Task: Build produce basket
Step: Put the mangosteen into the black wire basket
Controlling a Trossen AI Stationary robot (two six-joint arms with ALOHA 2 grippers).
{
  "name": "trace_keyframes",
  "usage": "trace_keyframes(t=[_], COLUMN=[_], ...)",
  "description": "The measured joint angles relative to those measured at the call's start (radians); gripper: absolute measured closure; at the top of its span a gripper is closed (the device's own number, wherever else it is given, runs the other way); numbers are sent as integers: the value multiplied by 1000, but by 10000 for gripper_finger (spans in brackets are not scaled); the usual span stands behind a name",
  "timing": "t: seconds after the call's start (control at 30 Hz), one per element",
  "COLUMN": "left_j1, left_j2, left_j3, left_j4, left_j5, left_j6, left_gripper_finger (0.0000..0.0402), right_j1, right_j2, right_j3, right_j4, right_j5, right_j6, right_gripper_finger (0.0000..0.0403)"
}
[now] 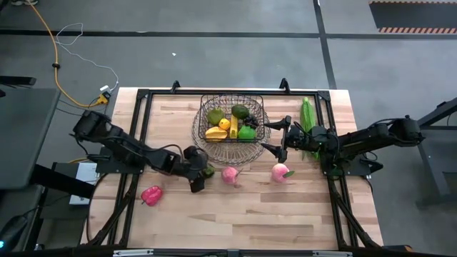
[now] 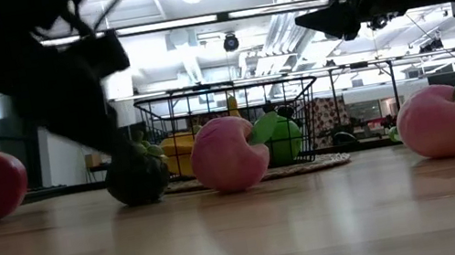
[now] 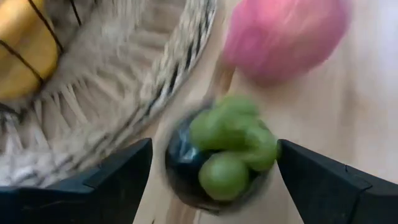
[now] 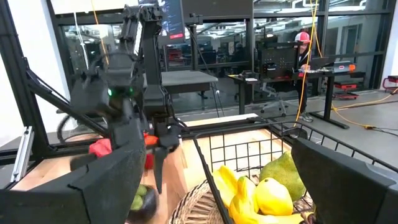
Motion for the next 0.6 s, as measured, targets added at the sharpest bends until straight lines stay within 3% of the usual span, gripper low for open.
trace_keyframes(t=[0.2, 0.6], left_j1=[33, 50], left_j2=[79, 93], left_j3=[-1, -1], left_j4=[45, 117], left_j5=[44, 55], left_j6=[46, 164], left_gripper_finger=[71, 71], right_j1=[0, 0], right_j2=[0, 0], right_j3=[0, 0], right_j4=[-5, -12], right_j5=[0, 0], right_j6=[-14, -17], right_gripper_finger=[10, 10])
